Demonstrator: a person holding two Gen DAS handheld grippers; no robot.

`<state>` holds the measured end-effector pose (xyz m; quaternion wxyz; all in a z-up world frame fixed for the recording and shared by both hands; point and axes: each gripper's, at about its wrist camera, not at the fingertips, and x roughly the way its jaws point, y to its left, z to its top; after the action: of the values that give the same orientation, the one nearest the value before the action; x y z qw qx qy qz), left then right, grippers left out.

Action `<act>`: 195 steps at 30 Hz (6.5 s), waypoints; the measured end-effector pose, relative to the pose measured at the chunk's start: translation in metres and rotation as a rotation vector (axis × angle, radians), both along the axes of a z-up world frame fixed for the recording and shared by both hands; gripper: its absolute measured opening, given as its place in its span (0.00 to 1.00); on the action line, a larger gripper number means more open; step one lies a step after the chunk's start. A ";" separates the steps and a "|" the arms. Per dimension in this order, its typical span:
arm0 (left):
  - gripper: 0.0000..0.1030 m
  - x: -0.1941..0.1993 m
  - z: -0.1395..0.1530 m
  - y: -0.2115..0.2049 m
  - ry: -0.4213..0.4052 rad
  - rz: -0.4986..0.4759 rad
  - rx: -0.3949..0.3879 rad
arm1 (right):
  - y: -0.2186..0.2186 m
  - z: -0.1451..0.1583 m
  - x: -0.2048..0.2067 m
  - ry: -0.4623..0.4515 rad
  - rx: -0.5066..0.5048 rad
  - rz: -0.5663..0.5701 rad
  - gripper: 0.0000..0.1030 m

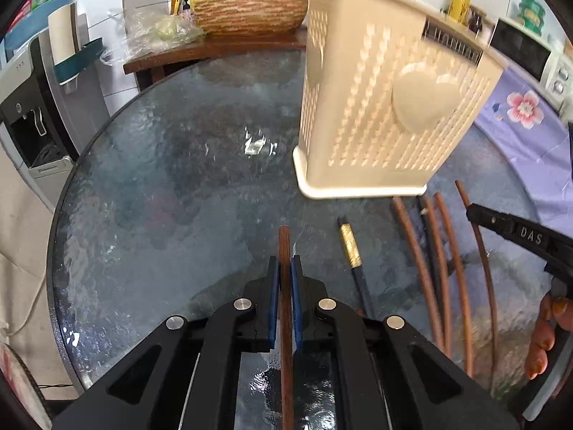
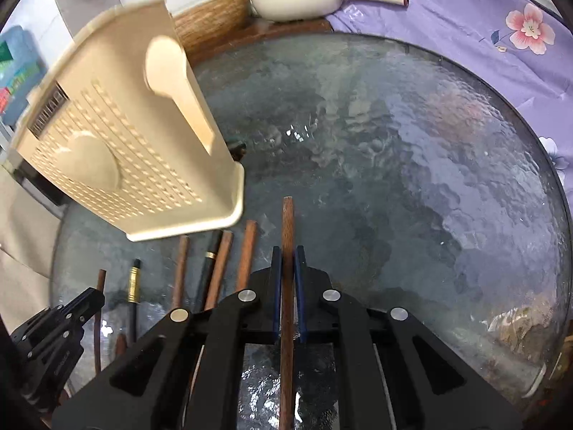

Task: Organize utensils
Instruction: 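Lift both held chopsticks upright and carry them over the cream basket, then lower the chopsticks into the basket and open both tools, then grasp the wooden-handled spoon with the left tool while the right tool grasps a chopstick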

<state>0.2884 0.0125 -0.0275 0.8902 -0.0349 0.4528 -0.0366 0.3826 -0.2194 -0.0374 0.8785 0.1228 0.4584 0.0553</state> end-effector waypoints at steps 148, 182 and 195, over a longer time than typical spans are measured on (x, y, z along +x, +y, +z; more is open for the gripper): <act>0.53 -0.068 -0.011 -0.010 -0.019 -0.200 -0.070 | 0.066 -0.012 -0.088 0.019 -0.189 0.195 0.27; 0.16 -0.051 -0.020 -0.039 -0.020 -0.210 0.027 | 0.081 -0.014 -0.043 -0.005 -0.268 0.160 0.25; 0.15 -0.048 -0.020 -0.040 -0.027 -0.210 0.030 | 0.083 -0.017 -0.031 -0.015 -0.274 0.160 0.08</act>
<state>0.2405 -0.0275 -0.0472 0.8879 0.0265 0.4422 -0.1237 0.3517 -0.1367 -0.0539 0.8832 -0.0357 0.4633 0.0631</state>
